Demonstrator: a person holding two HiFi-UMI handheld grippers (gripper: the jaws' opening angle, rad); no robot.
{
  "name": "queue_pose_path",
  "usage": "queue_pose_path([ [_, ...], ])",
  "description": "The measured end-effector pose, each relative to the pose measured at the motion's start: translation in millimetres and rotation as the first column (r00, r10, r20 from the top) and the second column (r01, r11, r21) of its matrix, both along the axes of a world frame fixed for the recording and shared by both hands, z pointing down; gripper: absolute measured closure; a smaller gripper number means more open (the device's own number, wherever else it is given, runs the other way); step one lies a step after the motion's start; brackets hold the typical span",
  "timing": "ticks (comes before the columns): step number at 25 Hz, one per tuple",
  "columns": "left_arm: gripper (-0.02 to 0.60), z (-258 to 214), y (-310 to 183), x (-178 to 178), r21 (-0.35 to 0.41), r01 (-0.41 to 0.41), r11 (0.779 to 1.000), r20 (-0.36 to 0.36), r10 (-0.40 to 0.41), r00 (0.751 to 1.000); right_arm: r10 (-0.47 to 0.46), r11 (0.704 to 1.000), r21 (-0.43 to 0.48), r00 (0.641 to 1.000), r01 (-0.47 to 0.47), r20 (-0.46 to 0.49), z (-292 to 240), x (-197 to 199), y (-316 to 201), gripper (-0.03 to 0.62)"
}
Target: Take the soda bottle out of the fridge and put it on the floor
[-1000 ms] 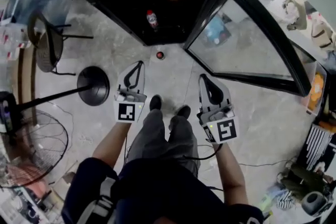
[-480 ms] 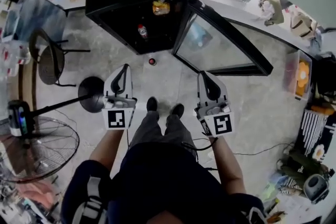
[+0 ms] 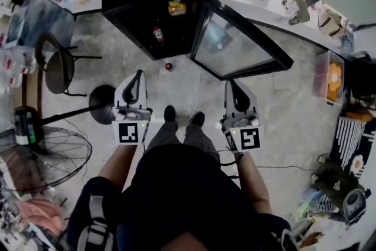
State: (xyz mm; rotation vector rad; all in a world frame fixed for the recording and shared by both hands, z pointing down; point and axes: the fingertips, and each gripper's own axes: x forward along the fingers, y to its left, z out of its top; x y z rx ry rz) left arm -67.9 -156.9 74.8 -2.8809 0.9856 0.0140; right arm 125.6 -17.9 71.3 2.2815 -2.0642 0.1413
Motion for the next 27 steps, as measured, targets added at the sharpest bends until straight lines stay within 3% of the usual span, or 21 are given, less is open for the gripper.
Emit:
queue_pose_path([
  [8, 0.558, -8.8, 22.2, -3.4, -0.003, -0.014, 1.000, 0.004, 0.014, 1.000, 0.056, 0.998, -0.019, 0.997, -0.057, -0.048, -11.3, 0.9, 16.8, 0.576],
  [27, 0.558, -19.2, 20.8, -1.7, 0.017, -0.009, 1.000, -0.028, 0.009, 1.000, 0.032, 0.999, -0.031, 0.996, -0.035, -0.088, -18.9, -1.9, 9.2, 0.576],
])
